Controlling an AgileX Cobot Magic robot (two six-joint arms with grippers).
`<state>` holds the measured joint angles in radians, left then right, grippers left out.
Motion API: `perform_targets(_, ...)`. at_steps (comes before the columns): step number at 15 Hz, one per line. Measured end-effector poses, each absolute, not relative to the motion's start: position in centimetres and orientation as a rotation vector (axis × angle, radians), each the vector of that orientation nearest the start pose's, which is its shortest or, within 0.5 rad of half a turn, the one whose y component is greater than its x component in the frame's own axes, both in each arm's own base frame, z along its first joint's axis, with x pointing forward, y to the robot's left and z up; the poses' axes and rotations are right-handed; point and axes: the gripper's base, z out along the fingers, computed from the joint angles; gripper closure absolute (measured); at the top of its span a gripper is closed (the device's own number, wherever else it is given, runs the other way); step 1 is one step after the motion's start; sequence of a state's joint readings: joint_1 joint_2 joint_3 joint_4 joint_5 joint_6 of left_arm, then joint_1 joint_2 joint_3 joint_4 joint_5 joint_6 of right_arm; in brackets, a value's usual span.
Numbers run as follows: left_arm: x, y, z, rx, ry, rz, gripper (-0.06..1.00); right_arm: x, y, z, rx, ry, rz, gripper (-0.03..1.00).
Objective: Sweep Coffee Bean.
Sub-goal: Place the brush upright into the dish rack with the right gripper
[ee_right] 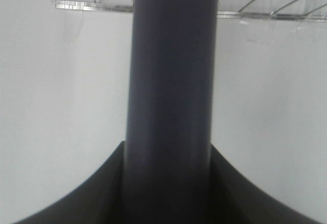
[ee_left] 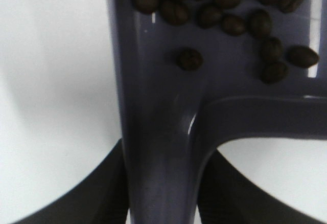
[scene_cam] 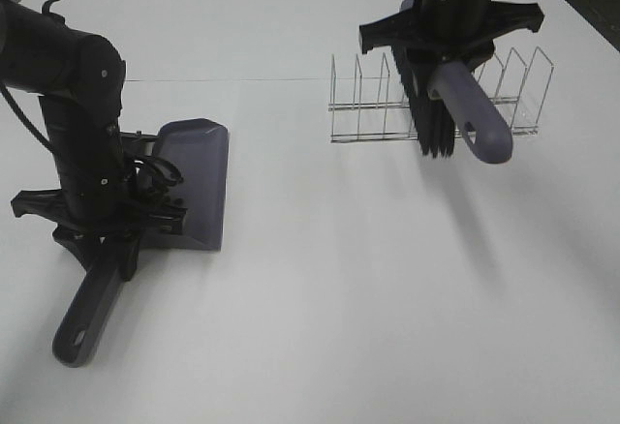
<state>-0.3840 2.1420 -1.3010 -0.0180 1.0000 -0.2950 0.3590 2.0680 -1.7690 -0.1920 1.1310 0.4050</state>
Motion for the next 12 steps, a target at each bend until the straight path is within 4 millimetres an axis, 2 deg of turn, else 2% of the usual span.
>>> perform_targets(2,33.9,-13.8,9.5,0.130,3.315,0.080,0.61,43.2,12.9,24.0,0.043,2.842,-0.076,0.69)
perform_targets(3,33.9,-13.8,9.5,0.130,3.315,0.080,0.61,43.7,12.7,23.6,0.060,2.862,-0.071,0.69)
perform_targets(8,33.9,-13.8,9.5,0.134,3.315,0.080,0.61,45.4,14.1,21.3,0.073,2.913,0.043,0.69)
perform_targets(9,33.9,-13.8,9.5,0.135,3.315,0.081,0.61,46.0,14.2,19.7,0.063,2.935,0.027,0.69)
perform_targets(10,33.9,-13.8,9.5,0.135,3.315,0.081,0.61,46.0,14.2,19.7,0.063,2.935,0.027,0.69)
perform_targets(11,33.9,-13.8,9.5,0.137,3.314,0.084,0.61,46.3,14.3,17.9,0.037,2.966,0.001,0.69)
perform_targets(12,33.9,-13.8,9.5,0.138,3.314,0.085,0.61,46.6,14.3,16.9,0.022,2.977,-0.007,0.69)
